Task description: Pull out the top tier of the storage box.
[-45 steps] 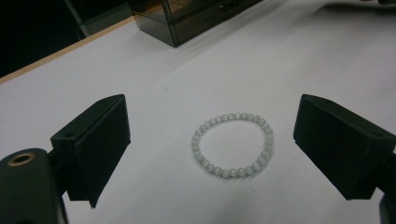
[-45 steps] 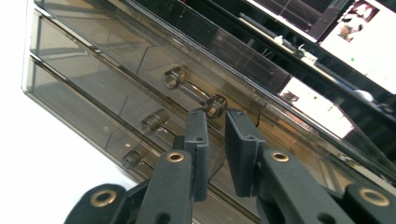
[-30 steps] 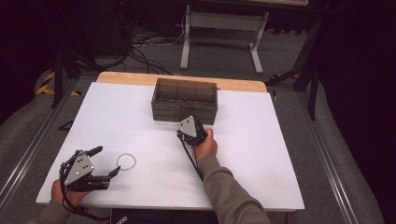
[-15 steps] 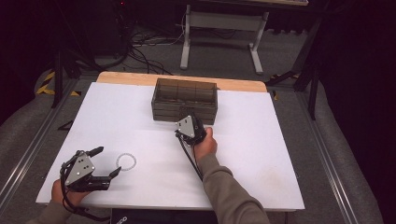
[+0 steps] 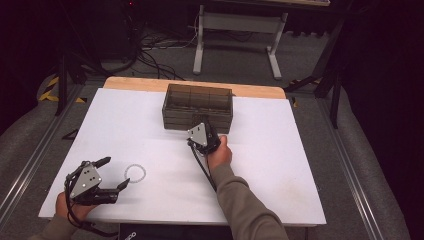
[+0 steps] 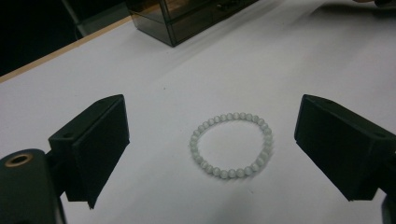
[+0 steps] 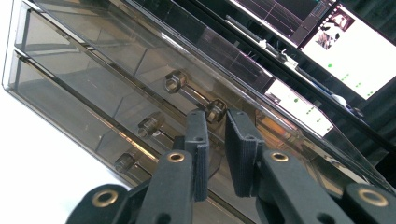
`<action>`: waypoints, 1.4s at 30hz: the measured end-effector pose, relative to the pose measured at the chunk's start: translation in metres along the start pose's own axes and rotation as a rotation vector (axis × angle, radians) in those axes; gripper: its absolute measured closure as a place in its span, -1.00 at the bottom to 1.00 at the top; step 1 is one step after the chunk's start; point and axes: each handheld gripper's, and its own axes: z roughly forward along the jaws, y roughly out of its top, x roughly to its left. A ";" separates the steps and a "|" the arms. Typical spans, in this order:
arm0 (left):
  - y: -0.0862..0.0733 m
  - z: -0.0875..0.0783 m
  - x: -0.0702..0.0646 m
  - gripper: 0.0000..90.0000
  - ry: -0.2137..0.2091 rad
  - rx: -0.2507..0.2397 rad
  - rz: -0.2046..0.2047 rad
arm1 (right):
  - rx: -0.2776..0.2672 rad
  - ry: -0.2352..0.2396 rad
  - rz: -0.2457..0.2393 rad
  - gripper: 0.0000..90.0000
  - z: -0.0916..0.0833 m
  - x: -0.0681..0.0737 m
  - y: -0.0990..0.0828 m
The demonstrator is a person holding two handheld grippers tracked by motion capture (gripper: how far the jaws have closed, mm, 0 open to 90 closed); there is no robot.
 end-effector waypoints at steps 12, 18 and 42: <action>0.000 -0.001 0.000 -0.77 0.009 -0.002 0.003 | 0.006 0.001 0.015 0.80 -0.011 0.003 0.000; 0.000 -0.001 -0.001 -0.77 0.011 -0.001 0.001 | 0.003 0.005 0.008 0.80 -0.018 0.005 -0.001; 0.001 0.000 -0.002 -0.78 0.015 0.013 0.008 | -0.070 0.180 0.229 0.88 -0.047 -0.040 -0.005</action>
